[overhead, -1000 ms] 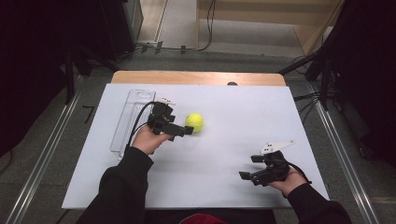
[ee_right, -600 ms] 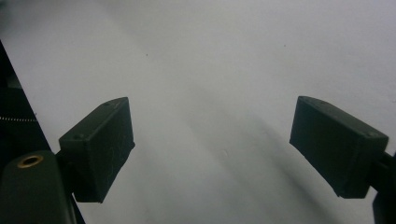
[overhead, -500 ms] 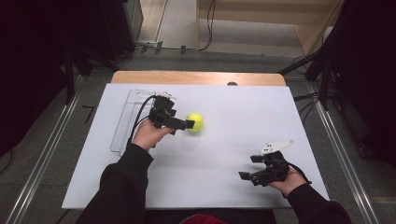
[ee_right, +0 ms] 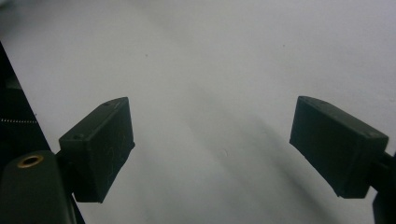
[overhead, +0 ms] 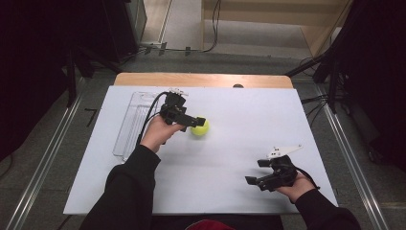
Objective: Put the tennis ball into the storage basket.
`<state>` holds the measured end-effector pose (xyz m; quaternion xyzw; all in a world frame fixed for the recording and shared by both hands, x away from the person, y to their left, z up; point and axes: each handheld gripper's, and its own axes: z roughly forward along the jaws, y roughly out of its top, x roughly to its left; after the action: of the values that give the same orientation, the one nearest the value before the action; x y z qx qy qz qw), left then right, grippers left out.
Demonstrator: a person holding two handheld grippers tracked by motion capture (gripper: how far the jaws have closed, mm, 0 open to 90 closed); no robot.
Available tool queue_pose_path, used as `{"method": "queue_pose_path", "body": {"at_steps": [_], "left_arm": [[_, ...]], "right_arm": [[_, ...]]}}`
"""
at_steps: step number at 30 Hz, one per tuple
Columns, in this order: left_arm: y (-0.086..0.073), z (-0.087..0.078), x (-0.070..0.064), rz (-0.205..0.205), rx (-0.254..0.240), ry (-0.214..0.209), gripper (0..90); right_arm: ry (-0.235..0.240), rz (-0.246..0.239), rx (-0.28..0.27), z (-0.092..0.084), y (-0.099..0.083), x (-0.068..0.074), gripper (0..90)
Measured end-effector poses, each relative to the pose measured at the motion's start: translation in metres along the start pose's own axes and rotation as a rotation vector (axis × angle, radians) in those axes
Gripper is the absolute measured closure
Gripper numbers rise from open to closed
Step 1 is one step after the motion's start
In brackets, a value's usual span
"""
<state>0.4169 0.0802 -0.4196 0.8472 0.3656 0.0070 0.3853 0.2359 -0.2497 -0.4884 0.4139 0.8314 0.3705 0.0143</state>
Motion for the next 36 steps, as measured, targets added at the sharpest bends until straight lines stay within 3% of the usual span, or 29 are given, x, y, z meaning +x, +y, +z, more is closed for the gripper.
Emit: {"method": "queue_pose_path", "body": {"at_steps": [21,24,36], "left_arm": [[0.02,0.018,0.001,0.015,0.013,0.006,0.0],[0.022,0.021,0.002,0.001,-0.004,0.003,0.5],[0.026,0.029,0.0,0.024,0.016,0.017,0.5]], "right_arm": [[0.001,0.005,-0.005,0.001,-0.002,-0.003,11.6],[0.003,0.008,-0.003,0.0,-0.002,-0.003,11.6],[-0.005,0.01,-0.009,-0.001,-0.002,-0.004,11.6]]}}
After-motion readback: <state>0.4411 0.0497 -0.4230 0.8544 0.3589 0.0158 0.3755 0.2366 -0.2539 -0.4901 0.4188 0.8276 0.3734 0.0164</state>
